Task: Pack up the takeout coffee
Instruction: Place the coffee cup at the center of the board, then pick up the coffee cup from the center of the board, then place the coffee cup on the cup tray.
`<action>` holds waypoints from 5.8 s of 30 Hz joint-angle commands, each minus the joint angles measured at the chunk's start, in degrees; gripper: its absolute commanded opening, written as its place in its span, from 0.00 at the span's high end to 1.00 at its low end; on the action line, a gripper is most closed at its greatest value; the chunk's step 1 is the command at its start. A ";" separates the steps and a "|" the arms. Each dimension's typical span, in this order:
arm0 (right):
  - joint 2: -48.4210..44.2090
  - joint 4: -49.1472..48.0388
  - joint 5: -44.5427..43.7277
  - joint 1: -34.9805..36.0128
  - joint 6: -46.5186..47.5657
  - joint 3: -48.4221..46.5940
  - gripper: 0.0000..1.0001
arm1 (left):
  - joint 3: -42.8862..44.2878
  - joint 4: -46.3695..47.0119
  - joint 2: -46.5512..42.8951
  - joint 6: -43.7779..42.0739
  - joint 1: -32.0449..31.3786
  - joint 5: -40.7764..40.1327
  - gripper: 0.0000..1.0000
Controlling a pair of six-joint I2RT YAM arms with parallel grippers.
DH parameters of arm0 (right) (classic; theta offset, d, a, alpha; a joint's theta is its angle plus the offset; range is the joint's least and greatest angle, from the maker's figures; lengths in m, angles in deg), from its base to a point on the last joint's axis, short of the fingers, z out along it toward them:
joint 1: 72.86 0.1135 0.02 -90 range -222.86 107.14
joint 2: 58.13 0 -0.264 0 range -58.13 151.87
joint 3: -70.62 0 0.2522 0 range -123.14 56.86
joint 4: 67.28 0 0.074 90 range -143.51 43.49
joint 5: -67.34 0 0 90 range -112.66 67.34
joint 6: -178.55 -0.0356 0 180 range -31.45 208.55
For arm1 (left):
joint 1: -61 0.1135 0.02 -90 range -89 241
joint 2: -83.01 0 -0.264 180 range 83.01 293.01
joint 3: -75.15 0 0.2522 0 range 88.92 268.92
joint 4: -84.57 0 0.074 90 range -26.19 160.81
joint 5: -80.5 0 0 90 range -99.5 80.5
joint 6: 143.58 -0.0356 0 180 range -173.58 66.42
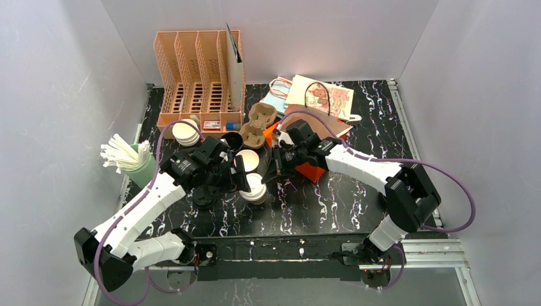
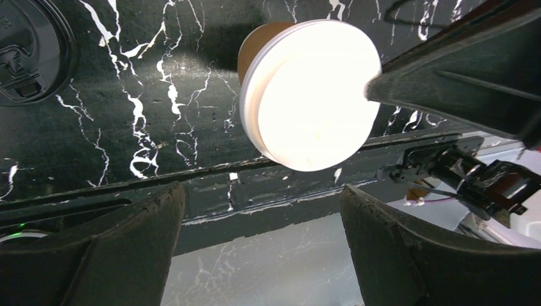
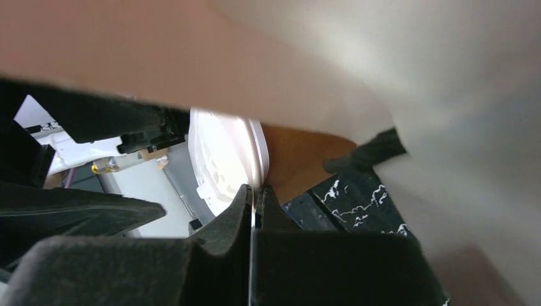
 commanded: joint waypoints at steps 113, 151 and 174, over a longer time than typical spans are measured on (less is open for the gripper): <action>15.90 31.54 -43.42 25.36 30.97 -36.22 0.33 | 4.89 -0.53 4.57 -2.76 18.33 -0.26 0.40; -4.43 26.30 -51.78 -7.44 39.57 -46.49 0.58 | 20.21 32.89 16.13 32.75 -8.00 -14.33 0.26; -1.10 34.96 -46.60 -10.65 38.43 -46.44 0.63 | 20.89 33.01 17.75 29.20 -7.29 -17.10 1.00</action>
